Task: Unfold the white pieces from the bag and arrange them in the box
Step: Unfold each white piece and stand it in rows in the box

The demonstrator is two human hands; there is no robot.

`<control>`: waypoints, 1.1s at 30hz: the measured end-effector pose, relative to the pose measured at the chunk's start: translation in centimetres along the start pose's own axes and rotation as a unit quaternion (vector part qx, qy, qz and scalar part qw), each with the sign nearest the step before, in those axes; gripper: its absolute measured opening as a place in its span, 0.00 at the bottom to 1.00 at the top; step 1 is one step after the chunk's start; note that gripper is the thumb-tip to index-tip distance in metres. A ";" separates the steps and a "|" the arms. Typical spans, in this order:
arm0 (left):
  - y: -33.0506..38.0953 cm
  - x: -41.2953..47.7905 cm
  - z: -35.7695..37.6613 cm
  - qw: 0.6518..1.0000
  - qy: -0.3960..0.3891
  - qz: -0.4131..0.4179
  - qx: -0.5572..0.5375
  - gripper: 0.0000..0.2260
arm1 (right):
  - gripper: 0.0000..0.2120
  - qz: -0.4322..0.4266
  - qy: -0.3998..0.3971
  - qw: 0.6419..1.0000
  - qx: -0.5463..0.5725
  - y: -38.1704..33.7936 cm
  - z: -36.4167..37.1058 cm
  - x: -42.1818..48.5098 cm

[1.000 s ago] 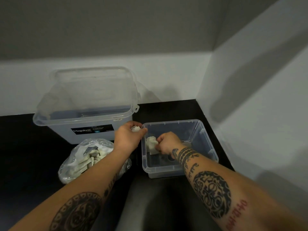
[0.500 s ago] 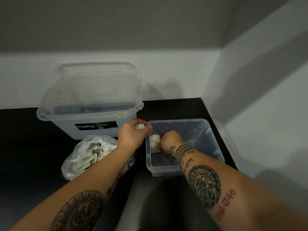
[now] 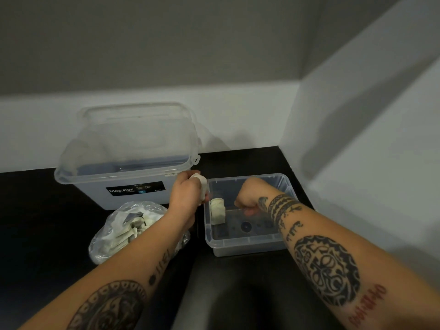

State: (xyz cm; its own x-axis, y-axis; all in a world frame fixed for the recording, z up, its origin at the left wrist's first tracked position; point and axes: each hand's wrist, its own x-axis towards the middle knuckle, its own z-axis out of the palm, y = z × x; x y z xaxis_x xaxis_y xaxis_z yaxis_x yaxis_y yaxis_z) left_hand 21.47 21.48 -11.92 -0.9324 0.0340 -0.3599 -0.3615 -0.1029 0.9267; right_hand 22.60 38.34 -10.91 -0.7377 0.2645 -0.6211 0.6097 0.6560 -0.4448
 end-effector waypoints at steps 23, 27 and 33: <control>0.2 -2.8 0.4 0.989 -0.094 0.087 0.074 0.05 | 0.08 -0.288 0.123 0.919 0.239 0.9 -0.6 -3.9; 0.2 -2.6 0.2 0.989 -0.077 0.092 0.092 0.02 | 0.10 -0.301 0.140 0.917 0.221 0.6 -0.3 -3.8; 0.5 -2.5 0.1 0.993 -0.095 0.062 0.044 0.02 | 0.06 -0.296 0.117 0.908 0.274 0.7 0.1 -4.0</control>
State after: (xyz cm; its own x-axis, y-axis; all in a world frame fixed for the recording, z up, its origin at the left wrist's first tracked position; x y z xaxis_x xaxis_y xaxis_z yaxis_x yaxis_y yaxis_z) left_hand 23.59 21.43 -10.55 -0.9512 0.2133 -0.2229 -0.2347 -0.0310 0.9716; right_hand 26.01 37.61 -8.80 -0.9851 0.1664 -0.0434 0.0925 0.2997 -0.9495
